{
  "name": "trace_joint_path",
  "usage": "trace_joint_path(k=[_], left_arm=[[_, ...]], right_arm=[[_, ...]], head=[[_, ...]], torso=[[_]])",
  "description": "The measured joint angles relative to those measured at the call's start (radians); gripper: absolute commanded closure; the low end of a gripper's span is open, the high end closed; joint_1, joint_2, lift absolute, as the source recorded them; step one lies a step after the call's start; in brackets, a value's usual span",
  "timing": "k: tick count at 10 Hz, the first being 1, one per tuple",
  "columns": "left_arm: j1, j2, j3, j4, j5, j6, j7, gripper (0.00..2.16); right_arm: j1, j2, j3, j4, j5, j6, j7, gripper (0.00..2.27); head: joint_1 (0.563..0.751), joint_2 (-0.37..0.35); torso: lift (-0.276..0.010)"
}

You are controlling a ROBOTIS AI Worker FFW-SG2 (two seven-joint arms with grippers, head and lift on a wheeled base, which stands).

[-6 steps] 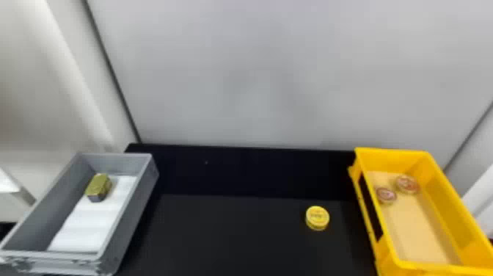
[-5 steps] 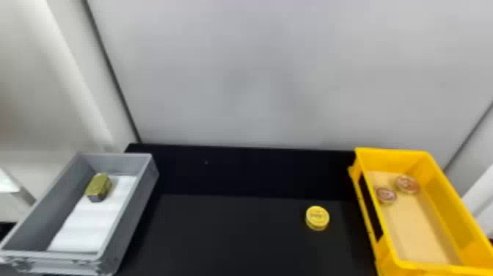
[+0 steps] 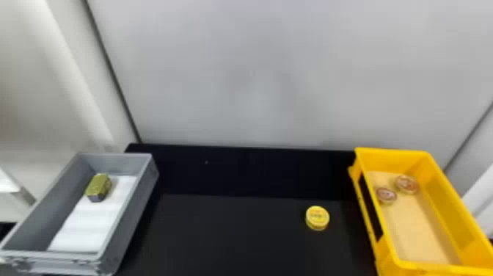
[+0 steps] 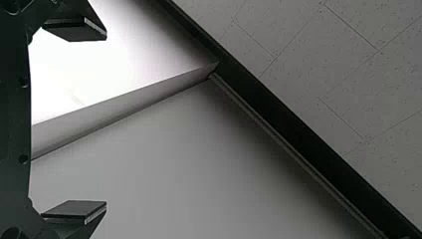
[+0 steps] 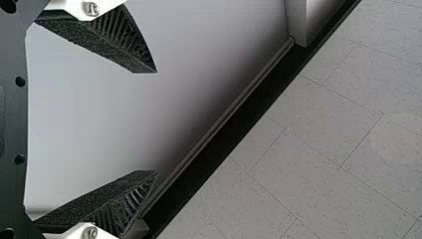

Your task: Pick up the round yellow can and place it in the yellow rectangular box

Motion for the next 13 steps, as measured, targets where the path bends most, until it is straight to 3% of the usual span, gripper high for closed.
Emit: trace_joint_path(k=[3, 6, 9, 11, 13], left_arm=[[0.003, 0.000, -0.002, 0.000, 0.000, 0.000, -0.001, 0.09], [0.003, 0.000, -0.003, 0.000, 0.000, 0.000, -0.004, 0.09], [0.003, 0.003, -0.007, -0.003, 0.002, 0.006, -0.008, 0.09], [0.002, 0.003, -0.010, -0.003, 0.004, 0.012, -0.008, 0.08], [-0.002, 0.001, -0.016, -0.003, 0.005, 0.016, -0.008, 0.09]], right_arm=[[-0.002, 0.012, -0.001, 0.002, -0.085, 0.114, 0.003, 0.07], [-0.023, 0.078, -0.032, -0.004, -0.233, 0.471, 0.031, 0.09], [-0.044, 0.179, -0.086, 0.050, -0.253, 0.826, 0.184, 0.10], [-0.064, 0.193, -0.075, 0.136, -0.236, 1.002, 0.334, 0.10], [-0.038, 0.191, -0.063, 0.237, -0.231, 1.053, 0.447, 0.10]], head=[[0.663, 0.054], [0.663, 0.054], [0.663, 0.054], [0.663, 0.054], [0.663, 0.054]], torso=[[-0.010], [-0.010], [-0.010], [-0.010], [-0.010]])
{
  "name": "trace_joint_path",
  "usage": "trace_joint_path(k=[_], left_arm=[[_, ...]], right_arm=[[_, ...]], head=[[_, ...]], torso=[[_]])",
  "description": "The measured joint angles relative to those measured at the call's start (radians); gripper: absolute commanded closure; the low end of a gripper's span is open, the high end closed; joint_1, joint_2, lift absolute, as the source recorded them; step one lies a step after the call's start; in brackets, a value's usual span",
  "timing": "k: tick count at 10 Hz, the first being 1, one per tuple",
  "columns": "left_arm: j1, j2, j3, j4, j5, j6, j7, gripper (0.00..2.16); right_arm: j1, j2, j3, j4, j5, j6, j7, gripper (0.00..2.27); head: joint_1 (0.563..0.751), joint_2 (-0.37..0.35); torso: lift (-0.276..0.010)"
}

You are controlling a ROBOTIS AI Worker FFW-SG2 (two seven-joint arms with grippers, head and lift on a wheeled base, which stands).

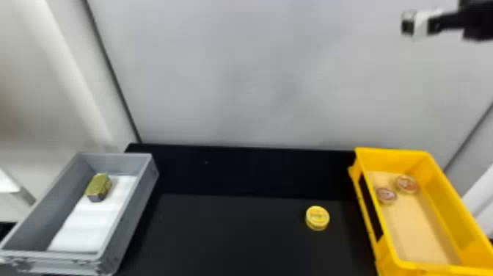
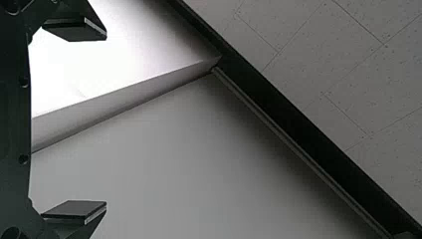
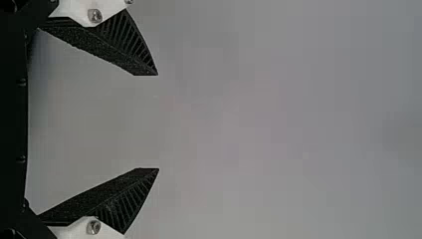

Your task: Pick up the round yellow can and place it in the yellow rectangular box

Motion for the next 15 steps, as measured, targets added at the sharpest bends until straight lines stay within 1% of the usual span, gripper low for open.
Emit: trace_joint_path(k=[2, 3, 4, 5, 6, 7, 8, 10, 12, 15], left_arm=[[-0.013, -0.002, -0.015, 0.001, 0.000, 0.008, 0.000, 0.08], [-0.016, -0.004, -0.021, 0.002, 0.000, 0.010, 0.000, 0.08], [-0.018, -0.007, -0.024, 0.005, 0.000, 0.010, 0.000, 0.08], [-0.021, -0.009, -0.027, 0.010, 0.000, 0.007, 0.001, 0.08], [-0.023, -0.011, -0.029, 0.015, -0.001, 0.003, 0.002, 0.08], [-0.025, -0.013, -0.030, 0.020, -0.001, -0.001, 0.002, 0.08], [-0.025, -0.016, -0.032, 0.024, -0.002, -0.005, 0.002, 0.08], [-0.024, -0.020, -0.034, 0.028, -0.003, -0.007, 0.002, 0.08], [-0.019, -0.023, -0.033, 0.031, -0.005, -0.009, 0.002, 0.08], [-0.006, -0.029, -0.024, 0.034, -0.008, -0.016, 0.002, 0.08]], right_arm=[[0.046, 0.008, 0.010, 0.102, 0.004, -0.015, 0.077, 0.11], [0.059, 0.015, 0.023, 0.157, 0.025, -0.031, 0.146, 0.11], [0.065, 0.022, 0.045, 0.217, 0.088, -0.046, 0.263, 0.11], [0.069, 0.037, 0.069, 0.281, 0.192, -0.068, 0.399, 0.10], [0.075, 0.062, 0.087, 0.344, 0.312, -0.098, 0.508, 0.10], [0.087, 0.087, 0.101, 0.403, 0.398, -0.129, 0.564, 0.10], [0.104, 0.115, 0.103, 0.459, 0.440, -0.158, 0.585, 0.10], [0.130, 0.168, 0.092, 0.575, 0.443, -0.211, 0.594, 0.10], [0.136, 0.198, 0.105, 0.675, 0.414, -0.256, 0.595, 0.10], [0.136, 0.225, 0.121, 0.813, 0.370, -0.335, 0.594, 0.10]], head=[[0.663, 0.054], [0.663, 0.054], [0.663, 0.054], [0.663, 0.054], [0.663, 0.054], [0.663, 0.054], [0.663, 0.054], [0.663, 0.054], [0.663, 0.054], [0.663, 0.054]], torso=[[-0.010], [-0.010], [-0.010], [-0.010], [-0.010], [-0.010], [-0.010], [-0.010], [-0.010], [-0.010]])
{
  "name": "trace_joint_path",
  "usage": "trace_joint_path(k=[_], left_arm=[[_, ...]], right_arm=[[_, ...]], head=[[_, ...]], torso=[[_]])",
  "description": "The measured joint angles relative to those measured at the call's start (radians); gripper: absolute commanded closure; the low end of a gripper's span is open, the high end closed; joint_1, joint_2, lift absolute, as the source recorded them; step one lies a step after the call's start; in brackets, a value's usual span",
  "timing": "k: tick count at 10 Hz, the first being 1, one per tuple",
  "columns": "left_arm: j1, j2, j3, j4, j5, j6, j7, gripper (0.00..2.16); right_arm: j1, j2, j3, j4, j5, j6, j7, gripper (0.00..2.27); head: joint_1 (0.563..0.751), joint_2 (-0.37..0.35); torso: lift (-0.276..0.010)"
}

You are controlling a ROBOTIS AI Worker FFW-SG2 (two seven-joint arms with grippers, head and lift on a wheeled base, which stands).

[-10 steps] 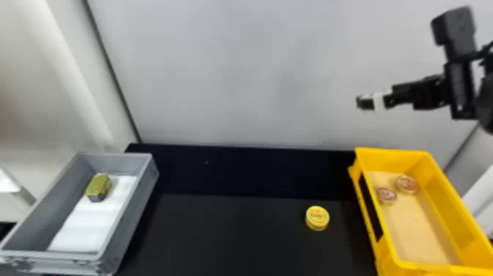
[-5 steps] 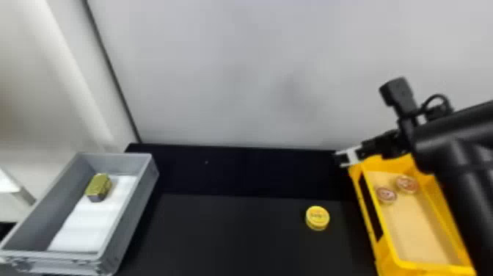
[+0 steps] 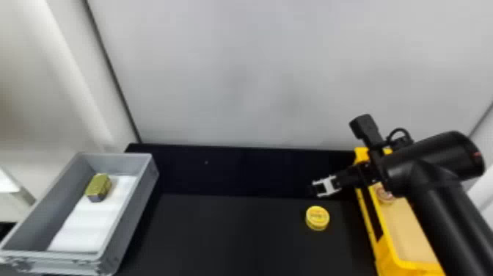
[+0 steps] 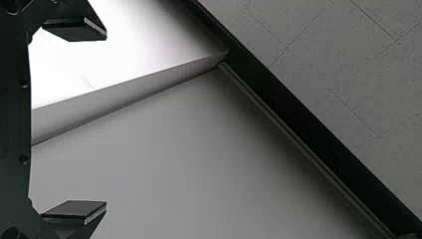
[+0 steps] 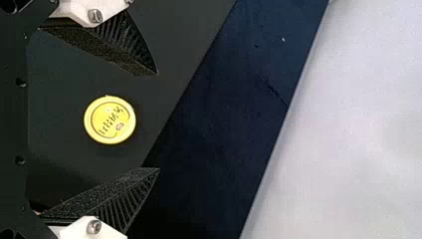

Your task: Pick up the round yellow can and place it in the yellow rectangular box

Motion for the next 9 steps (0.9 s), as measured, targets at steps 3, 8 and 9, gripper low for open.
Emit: trace_joint_path(k=[3, 8, 9], left_arm=[[0.011, -0.005, 0.011, 0.000, 0.000, -0.007, 0.001, 0.08], [0.013, -0.014, 0.010, 0.003, 0.000, -0.010, 0.000, 0.08], [0.011, -0.014, 0.008, 0.003, 0.000, -0.010, 0.000, 0.08]], right_arm=[[0.000, 0.015, -0.006, 0.126, -0.017, -0.096, -0.008, 0.11], [0.006, 0.034, -0.052, 0.236, -0.047, -0.204, -0.065, 0.12], [0.010, 0.037, -0.052, 0.242, -0.049, -0.207, -0.068, 0.12]], head=[[0.663, 0.054], [0.663, 0.054], [0.663, 0.054]], torso=[[-0.010], [-0.010], [-0.010]])
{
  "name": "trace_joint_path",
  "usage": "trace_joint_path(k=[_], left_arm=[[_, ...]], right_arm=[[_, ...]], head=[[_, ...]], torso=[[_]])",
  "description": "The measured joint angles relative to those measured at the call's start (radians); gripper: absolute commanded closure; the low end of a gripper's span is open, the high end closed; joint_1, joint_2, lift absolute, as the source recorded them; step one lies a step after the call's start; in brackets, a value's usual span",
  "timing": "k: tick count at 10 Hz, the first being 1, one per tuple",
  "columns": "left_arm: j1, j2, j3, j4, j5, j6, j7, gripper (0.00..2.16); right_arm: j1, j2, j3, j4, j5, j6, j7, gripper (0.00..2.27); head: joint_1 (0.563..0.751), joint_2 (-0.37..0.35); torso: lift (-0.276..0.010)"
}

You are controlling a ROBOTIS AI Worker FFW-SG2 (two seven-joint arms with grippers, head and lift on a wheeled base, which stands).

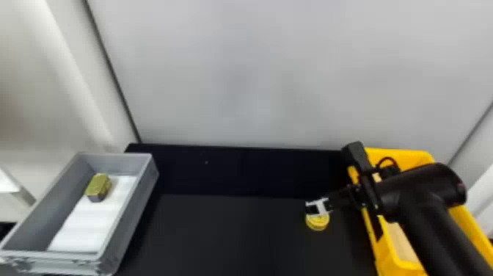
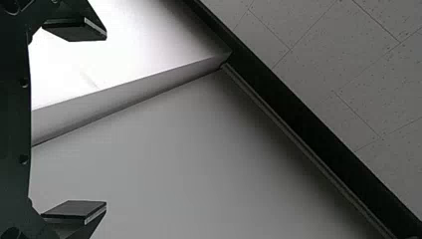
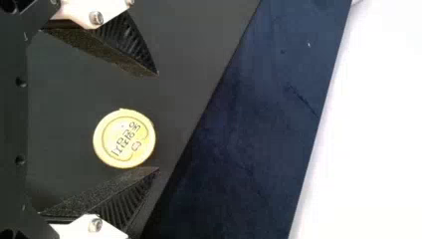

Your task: Pick up the round yellow can and place it in the yellow rectangular box

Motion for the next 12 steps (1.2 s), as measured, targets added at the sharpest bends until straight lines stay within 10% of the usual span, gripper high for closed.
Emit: trace_joint_path(k=[12], left_arm=[[-0.009, -0.013, -0.016, 0.003, 0.000, -0.001, 0.000, 0.08]], right_arm=[[0.046, 0.021, -0.008, 0.041, -0.009, -0.015, -0.006, 0.13]], head=[[0.663, 0.054]], torso=[[-0.010]])
